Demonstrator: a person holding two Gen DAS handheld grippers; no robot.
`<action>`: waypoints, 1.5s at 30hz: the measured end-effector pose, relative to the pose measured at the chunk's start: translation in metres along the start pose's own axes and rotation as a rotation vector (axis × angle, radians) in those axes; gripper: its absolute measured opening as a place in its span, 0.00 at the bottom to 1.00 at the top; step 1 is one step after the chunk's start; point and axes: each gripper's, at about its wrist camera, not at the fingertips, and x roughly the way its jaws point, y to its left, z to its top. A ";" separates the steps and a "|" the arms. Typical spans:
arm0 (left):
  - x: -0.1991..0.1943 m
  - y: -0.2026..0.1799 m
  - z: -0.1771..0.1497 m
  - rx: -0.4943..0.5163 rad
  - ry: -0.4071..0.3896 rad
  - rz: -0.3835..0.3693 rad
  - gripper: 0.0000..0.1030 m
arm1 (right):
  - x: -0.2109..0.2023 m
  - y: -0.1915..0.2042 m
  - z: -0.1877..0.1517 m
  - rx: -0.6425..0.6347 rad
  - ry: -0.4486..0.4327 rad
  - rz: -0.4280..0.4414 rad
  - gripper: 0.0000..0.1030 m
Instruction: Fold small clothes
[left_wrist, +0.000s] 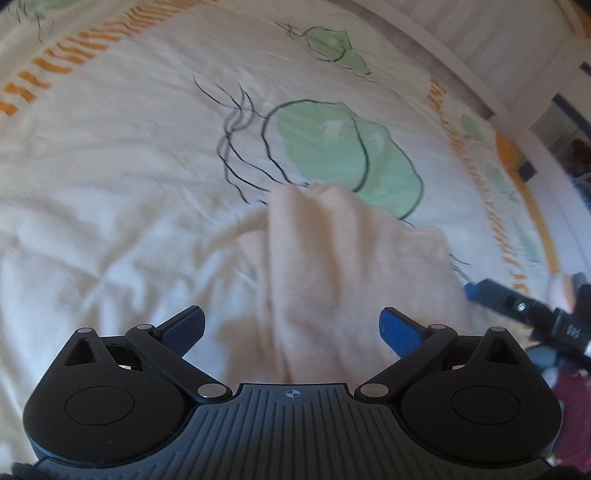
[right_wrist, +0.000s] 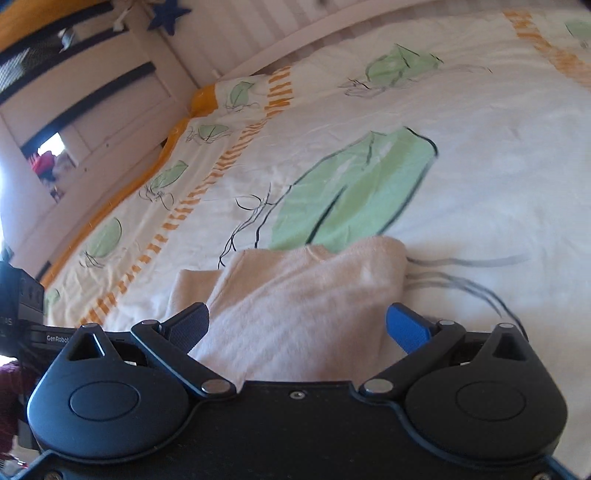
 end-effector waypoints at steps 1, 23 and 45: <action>0.003 -0.001 -0.002 -0.003 0.016 -0.013 0.99 | -0.001 -0.004 -0.003 0.027 0.008 0.019 1.00; 0.033 -0.011 -0.014 0.049 0.094 -0.024 0.99 | 0.058 -0.020 -0.003 0.159 0.093 0.224 1.00; 0.016 -0.035 -0.062 0.002 0.190 -0.231 0.46 | -0.031 -0.007 -0.047 0.182 0.163 0.073 0.42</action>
